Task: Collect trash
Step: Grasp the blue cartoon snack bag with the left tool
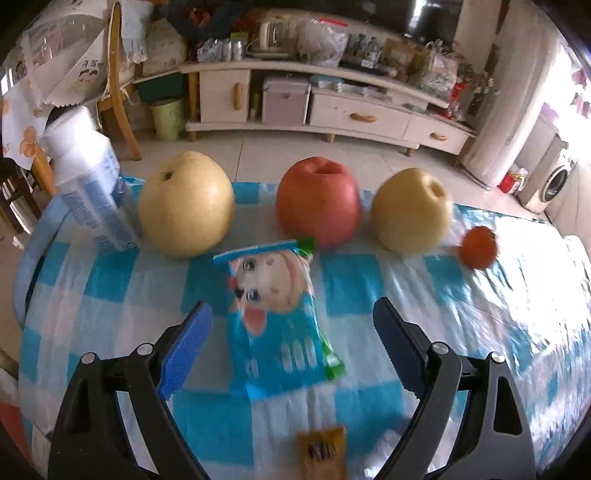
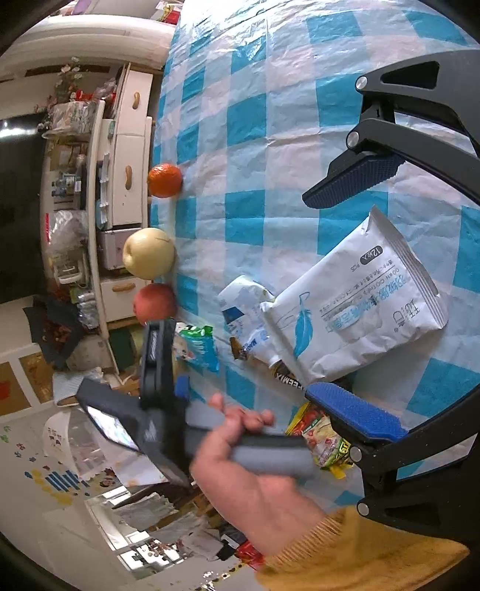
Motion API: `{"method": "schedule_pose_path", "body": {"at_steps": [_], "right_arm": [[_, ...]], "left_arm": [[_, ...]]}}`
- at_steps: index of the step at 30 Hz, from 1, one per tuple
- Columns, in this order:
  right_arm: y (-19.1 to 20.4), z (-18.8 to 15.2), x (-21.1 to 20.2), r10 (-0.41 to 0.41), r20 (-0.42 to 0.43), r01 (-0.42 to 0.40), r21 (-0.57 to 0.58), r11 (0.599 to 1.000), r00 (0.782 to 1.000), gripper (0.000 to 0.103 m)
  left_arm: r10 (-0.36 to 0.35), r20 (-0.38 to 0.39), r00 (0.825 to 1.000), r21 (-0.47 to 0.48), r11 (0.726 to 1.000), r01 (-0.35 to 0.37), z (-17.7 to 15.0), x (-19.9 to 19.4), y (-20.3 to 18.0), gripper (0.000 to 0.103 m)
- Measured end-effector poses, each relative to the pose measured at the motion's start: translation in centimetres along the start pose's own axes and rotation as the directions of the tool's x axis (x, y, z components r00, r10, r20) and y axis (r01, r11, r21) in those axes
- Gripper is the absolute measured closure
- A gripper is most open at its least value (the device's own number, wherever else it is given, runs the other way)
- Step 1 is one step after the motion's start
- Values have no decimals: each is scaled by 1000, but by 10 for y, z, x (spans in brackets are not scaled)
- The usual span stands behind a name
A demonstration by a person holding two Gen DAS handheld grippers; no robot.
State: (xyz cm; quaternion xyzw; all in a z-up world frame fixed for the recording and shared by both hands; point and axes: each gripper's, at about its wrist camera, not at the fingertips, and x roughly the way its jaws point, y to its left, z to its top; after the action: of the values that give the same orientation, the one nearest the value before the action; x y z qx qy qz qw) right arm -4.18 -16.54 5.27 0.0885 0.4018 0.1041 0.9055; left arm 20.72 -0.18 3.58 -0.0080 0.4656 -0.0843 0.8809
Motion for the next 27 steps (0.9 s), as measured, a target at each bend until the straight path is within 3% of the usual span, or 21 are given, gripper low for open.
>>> {"method": "schedule_pose_path", "body": {"at_steps": [7, 9, 11, 17, 27], "right_arm": [[-12, 0, 7, 17, -36, -15, 44, 999, 999, 9], [-14, 0, 7, 18, -41, -16, 50, 999, 999, 9], [-16, 0, 6, 19, -42, -17, 52, 998, 999, 9], [-21, 0, 8, 18, -66, -14, 56, 998, 998, 9], [-13, -10, 23, 60, -153, -61, -1, 998, 986, 9]], "left_arm": [[32, -67, 997, -47, 998, -35, 16, 35, 12, 14], [29, -84, 996, -52, 998, -34, 17, 40, 14, 22], [35, -96, 995, -55, 998, -40, 15, 44, 15, 37], [47, -108, 993, -28, 998, -50, 10, 40, 11, 58], [-15, -119, 993, -2, 1000, 15, -28, 13, 6, 61]]}}
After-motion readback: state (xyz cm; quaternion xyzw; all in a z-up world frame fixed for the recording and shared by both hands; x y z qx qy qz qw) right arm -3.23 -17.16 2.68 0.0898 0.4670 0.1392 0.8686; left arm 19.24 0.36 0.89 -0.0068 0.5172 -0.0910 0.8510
